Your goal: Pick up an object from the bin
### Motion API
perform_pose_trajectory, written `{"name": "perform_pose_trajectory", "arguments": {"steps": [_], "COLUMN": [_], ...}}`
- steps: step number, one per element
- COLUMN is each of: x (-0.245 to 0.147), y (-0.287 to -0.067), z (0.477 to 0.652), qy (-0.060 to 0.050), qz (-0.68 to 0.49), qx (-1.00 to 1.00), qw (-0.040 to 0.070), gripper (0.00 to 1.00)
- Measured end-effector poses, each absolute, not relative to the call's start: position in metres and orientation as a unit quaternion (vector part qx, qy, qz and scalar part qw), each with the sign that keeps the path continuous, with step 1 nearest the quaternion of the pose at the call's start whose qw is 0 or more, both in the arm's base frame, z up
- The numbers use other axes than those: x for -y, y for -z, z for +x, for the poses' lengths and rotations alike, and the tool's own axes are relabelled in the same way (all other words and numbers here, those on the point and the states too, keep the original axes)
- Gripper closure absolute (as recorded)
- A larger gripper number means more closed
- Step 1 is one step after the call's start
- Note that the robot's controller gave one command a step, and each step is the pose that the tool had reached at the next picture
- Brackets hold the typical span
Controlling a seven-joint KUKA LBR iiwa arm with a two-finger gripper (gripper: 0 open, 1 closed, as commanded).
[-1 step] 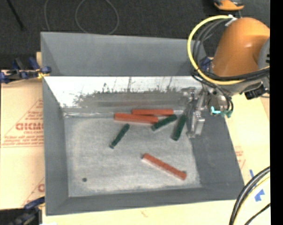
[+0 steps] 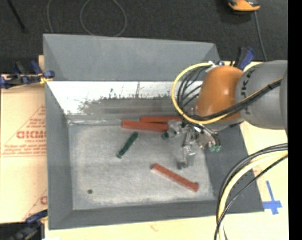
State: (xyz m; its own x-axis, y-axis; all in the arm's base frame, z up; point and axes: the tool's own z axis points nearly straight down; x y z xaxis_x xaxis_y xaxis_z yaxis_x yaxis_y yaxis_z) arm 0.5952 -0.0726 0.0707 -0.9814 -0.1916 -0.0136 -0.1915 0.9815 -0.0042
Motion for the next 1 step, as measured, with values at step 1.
{"name": "perform_pose_trajectory", "arguments": {"steps": [1], "x": [-0.0132], "y": [-0.1276], "z": [0.6013], "qy": [-0.002], "qz": [-0.051], "qx": [-0.999], "qw": [0.005], "gripper": [0.0]}}
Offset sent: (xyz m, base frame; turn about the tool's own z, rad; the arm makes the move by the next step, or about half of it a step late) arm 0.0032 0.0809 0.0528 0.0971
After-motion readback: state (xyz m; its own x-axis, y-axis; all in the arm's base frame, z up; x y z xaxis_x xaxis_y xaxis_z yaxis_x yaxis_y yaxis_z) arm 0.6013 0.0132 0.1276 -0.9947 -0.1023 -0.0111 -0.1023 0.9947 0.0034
